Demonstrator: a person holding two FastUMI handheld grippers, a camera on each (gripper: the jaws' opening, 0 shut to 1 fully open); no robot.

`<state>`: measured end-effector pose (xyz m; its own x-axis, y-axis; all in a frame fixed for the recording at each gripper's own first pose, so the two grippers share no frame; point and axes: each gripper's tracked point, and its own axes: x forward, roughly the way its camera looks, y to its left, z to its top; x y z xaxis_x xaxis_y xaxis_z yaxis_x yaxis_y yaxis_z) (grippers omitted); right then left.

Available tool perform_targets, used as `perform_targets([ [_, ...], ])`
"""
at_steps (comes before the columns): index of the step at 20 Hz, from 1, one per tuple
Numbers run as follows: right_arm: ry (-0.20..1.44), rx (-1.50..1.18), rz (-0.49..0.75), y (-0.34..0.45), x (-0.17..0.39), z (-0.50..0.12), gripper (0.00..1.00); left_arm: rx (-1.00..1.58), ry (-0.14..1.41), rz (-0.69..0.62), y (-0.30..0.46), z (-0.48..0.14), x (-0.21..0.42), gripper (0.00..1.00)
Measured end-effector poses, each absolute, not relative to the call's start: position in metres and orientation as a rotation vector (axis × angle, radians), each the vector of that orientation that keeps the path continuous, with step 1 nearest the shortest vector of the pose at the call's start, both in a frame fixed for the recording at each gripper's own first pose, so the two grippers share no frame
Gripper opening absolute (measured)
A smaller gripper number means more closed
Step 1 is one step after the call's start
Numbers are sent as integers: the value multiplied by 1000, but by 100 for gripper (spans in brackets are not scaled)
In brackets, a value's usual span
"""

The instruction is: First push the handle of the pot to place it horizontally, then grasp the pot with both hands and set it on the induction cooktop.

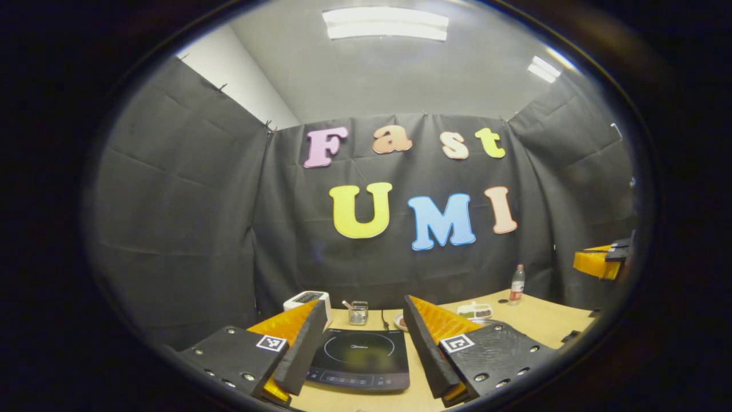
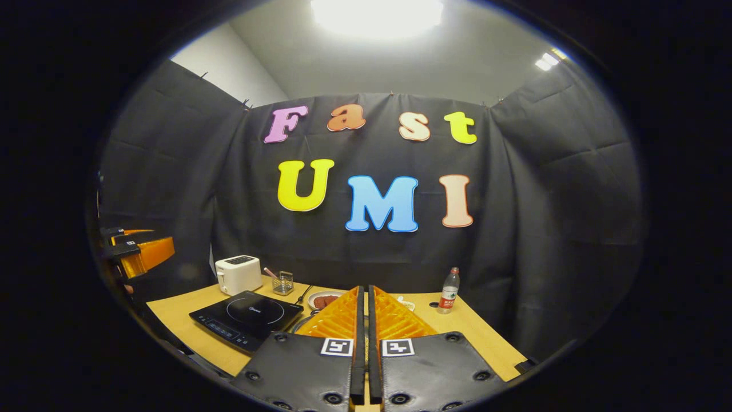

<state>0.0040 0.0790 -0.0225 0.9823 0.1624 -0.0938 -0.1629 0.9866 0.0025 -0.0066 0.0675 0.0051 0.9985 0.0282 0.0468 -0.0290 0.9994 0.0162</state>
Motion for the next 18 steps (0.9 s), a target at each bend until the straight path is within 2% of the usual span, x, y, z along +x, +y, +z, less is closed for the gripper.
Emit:
perform_targets([
  [1,102,-12,171,83,5,-26,4,12,-51,30,73,6,-7,79],
  [3,120,-24,194,94,8,-33,5,11,-52,46,86,1,-9,85],
  [4,133,-34,211,100,9,-38,7,6,-46,57,92,-2,-9,85],
  [5,143,-46,224,103,11,-42,5,-1,-39,67,97,-4,-10,79],
  [6,155,-57,238,106,12,-49,4,-8,-36,72,99,-4,-12,85],
  [9,199,-76,282,114,16,-68,2,8,-29,93,106,-7,-12,79],
  [10,214,-79,301,117,16,-74,2,12,-28,102,107,-8,-12,82],
  [18,348,-142,480,130,31,-136,2,25,-10,180,88,-10,4,79],
])
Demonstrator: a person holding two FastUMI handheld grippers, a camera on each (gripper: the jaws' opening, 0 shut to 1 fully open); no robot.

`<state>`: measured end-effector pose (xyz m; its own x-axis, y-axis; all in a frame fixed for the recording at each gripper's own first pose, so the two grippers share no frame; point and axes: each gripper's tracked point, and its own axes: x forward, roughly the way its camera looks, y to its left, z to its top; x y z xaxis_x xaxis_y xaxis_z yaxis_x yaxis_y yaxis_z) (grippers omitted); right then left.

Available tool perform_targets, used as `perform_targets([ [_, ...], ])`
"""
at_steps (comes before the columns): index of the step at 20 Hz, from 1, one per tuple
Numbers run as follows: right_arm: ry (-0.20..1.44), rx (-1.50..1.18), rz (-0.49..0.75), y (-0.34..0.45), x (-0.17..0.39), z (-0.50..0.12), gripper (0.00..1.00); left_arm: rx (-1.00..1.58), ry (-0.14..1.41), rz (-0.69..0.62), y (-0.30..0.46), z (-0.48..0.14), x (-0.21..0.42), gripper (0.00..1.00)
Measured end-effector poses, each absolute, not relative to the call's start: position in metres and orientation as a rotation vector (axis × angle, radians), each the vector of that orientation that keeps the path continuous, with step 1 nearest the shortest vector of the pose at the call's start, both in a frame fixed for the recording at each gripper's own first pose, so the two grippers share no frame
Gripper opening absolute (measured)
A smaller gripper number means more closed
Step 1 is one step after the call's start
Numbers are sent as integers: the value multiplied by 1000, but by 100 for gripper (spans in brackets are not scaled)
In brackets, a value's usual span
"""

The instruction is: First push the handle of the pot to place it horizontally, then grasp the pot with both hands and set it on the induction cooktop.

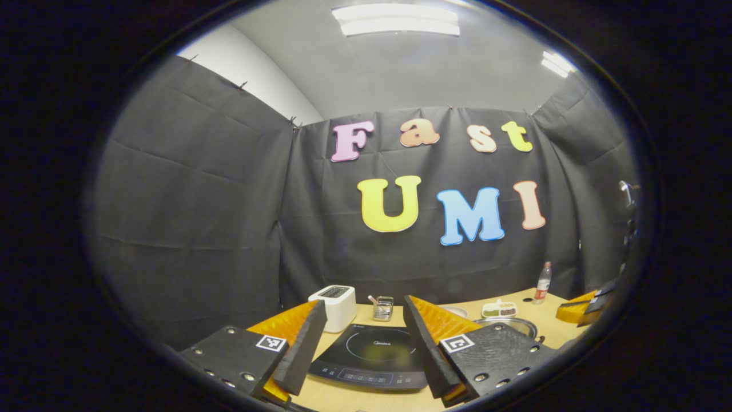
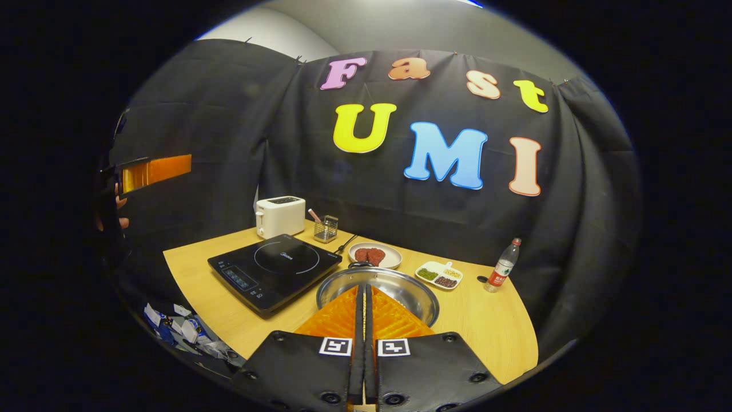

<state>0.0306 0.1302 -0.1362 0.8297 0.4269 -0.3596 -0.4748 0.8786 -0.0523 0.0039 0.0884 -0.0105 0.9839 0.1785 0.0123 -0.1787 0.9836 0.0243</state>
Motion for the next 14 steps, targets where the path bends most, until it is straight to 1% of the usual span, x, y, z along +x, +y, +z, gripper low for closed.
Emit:
perform_targets([
  [1,368,-144,499,131,32,-144,2,29,-5,184,85,-13,8,82],
  [2,384,-146,516,131,34,-152,2,30,-1,187,81,-14,10,79],
  [5,437,-154,558,130,40,-175,2,36,13,200,71,-17,20,79],
  [6,454,-154,571,130,41,-183,2,38,16,204,68,-18,23,82],
  [7,474,-155,586,130,43,-190,2,40,19,208,66,-21,25,82],
  [8,498,-157,598,129,45,-199,2,43,22,211,63,-20,30,79],
  [11,573,-162,643,130,44,-223,2,50,27,225,57,-23,38,79],
  [12,590,-166,658,130,44,-230,2,51,27,230,56,-22,41,82],
  [13,609,-170,671,130,44,-237,2,52,28,235,55,-24,42,79],
  [14,633,-177,682,128,44,-244,2,52,31,238,53,-24,43,79],
])
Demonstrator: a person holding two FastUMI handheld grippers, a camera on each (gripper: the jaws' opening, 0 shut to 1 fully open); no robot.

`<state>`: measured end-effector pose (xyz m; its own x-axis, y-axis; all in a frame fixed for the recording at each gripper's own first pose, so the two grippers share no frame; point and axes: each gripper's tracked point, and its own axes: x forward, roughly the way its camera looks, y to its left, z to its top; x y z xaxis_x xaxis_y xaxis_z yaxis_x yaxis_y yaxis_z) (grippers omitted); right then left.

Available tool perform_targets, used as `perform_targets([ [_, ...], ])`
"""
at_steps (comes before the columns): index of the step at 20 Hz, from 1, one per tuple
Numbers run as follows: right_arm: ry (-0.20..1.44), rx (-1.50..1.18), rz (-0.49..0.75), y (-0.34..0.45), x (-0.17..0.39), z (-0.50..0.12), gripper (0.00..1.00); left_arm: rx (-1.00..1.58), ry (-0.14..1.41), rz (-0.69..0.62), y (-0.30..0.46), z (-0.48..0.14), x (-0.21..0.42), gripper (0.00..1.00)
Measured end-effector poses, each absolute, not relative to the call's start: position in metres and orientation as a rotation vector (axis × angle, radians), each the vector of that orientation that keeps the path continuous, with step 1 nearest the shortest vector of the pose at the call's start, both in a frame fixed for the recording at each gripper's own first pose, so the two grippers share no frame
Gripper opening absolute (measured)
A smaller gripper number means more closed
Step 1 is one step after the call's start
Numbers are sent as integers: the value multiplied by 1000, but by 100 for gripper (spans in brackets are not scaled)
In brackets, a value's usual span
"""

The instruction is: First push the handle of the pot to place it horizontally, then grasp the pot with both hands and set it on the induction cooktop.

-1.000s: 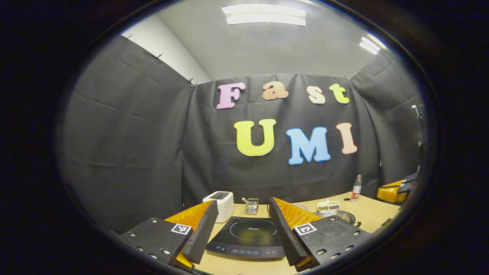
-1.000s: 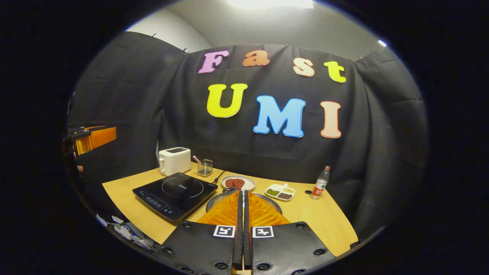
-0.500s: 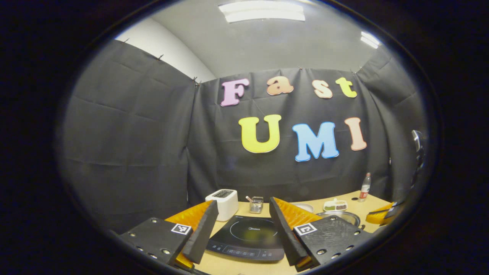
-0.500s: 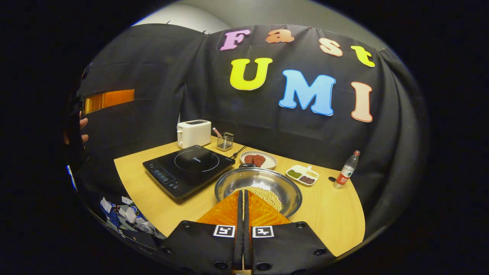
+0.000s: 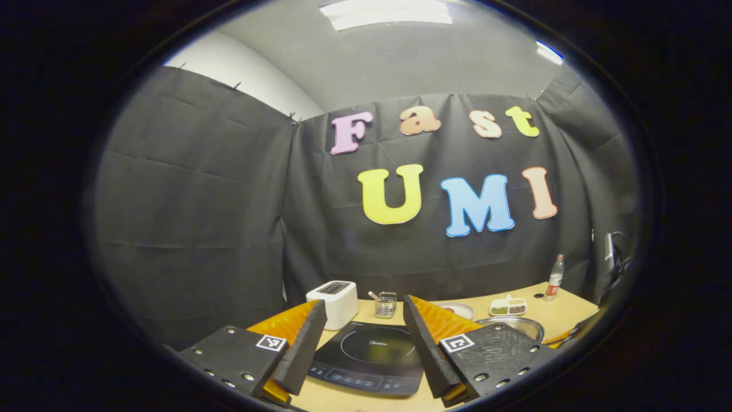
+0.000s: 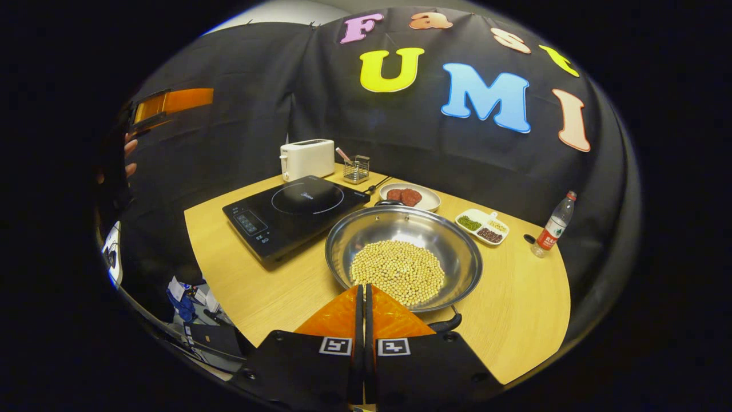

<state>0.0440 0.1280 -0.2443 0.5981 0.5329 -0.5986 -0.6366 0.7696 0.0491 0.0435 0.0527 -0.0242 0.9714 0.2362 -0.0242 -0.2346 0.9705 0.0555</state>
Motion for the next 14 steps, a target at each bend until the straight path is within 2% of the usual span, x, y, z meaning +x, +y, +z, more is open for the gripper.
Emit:
perform_targets([
  [2,666,-178,703,128,43,-257,2,59,38,245,51,-27,48,82],
  [3,683,-182,711,128,43,-263,2,63,42,251,51,-29,50,79],
  [6,723,-189,734,129,40,-280,4,64,48,265,51,-30,50,79],
  [8,759,-198,741,127,39,-291,2,61,55,270,49,-34,52,82],
  [14,822,-216,692,110,48,-313,3,56,65,272,43,-40,61,80],
])
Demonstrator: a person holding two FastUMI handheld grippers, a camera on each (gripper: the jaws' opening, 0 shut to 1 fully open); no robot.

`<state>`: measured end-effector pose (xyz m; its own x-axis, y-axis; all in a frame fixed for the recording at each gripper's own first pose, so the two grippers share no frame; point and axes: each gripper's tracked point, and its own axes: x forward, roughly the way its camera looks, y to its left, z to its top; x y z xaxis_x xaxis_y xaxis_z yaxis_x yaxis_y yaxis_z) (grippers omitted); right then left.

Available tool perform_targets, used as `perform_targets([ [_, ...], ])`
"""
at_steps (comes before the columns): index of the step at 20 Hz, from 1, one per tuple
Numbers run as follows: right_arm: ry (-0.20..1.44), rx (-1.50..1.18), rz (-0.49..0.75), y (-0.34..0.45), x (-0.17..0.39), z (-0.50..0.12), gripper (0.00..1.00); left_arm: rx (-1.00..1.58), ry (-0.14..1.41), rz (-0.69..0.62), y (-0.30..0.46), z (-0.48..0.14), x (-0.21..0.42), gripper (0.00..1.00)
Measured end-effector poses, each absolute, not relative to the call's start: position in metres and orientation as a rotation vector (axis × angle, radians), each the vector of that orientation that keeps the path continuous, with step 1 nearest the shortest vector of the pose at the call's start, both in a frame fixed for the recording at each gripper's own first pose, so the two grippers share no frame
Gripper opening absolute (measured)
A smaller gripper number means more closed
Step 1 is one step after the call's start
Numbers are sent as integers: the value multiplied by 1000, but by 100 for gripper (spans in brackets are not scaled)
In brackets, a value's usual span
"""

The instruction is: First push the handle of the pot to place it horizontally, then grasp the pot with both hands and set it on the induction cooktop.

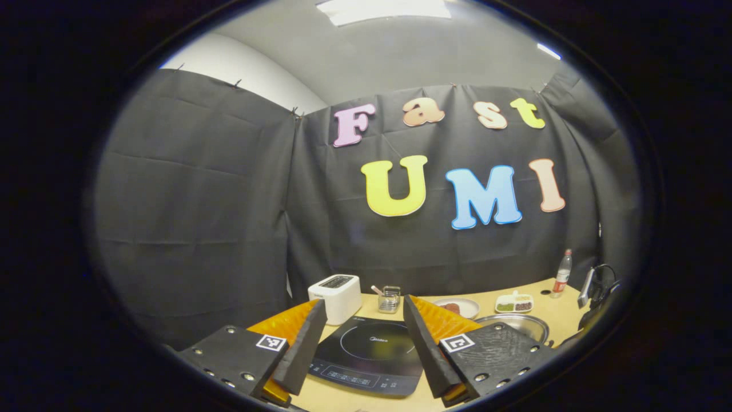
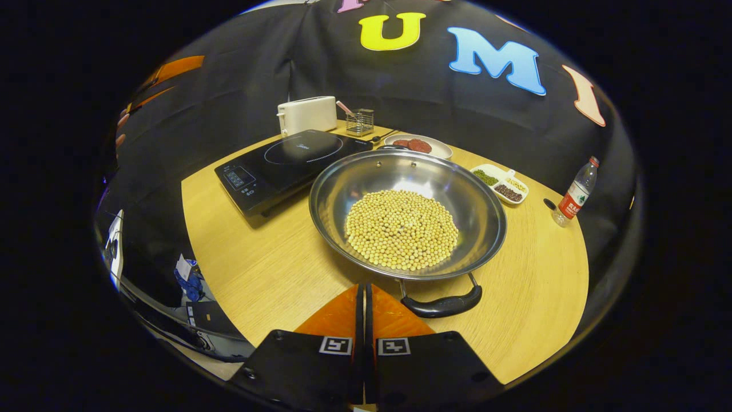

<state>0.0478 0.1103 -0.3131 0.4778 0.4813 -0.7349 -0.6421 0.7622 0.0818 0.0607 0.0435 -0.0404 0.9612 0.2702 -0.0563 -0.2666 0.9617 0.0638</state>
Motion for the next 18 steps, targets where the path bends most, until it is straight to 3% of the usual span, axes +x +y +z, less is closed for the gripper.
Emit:
perform_targets([
  [18,860,-209,560,76,84,-324,2,47,71,241,25,-47,83,80],
])
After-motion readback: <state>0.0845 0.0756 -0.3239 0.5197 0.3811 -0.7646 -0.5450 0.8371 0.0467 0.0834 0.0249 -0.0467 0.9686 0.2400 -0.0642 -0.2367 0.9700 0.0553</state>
